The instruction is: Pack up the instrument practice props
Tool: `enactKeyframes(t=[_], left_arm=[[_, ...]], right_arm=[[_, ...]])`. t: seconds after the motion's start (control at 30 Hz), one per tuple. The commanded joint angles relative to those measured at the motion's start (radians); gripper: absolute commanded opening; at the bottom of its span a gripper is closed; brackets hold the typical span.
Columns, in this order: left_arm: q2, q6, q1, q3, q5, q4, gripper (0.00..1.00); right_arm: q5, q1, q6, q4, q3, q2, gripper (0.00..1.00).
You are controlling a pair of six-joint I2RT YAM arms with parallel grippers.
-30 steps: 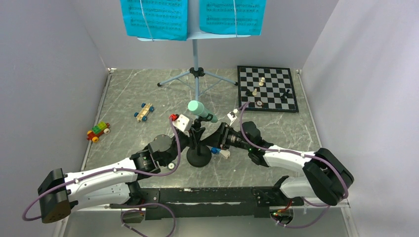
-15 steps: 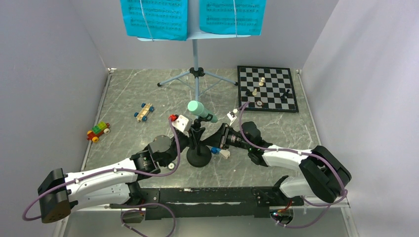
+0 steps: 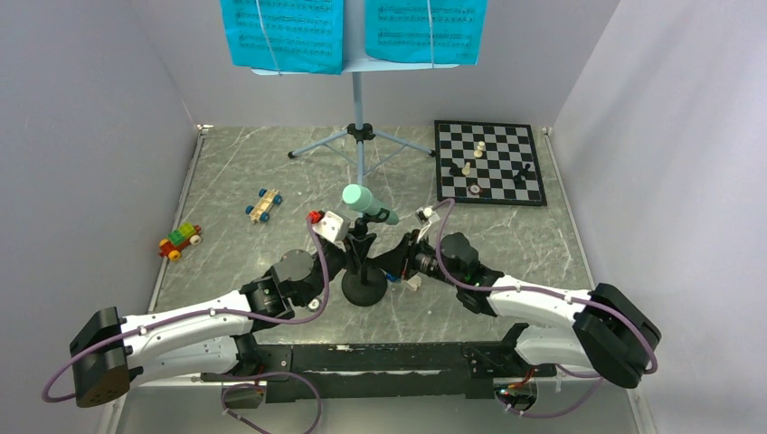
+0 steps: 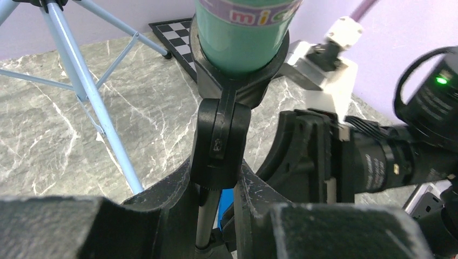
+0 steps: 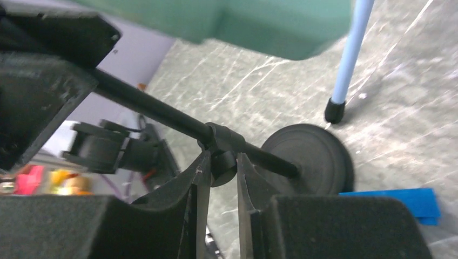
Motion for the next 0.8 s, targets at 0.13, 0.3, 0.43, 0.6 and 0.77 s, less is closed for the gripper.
enactKeyframes(t=[0.13,0.3,0.43,0.6,0.77], left_arm=[[0.052,-0.068,-0.014,-0.059,-0.011,-0.143,0.00],[0.051,-0.081,-0.017,-0.067,-0.015,-0.156,0.00],[0.045,-0.090,-0.017,-0.081,-0.019,-0.157,0.00],[0.047,-0.102,-0.018,-0.094,-0.019,-0.151,0.00],[0.054,-0.109,-0.017,-0.101,-0.018,-0.148,0.00]], right_arm=[[0.542,0.230,-0.472,-0.169,0.022,-0.035,0.00],[0.723,0.334,-0.604,-0.174,0.034,0.000,0.00],[0.894,0.426,-0.746,-0.151,0.037,0.029,0.00],[1.085,0.536,-0.951,-0.088,0.040,0.101,0.00],[1.285,0.648,-1.197,0.056,0.053,0.223,0.00]])
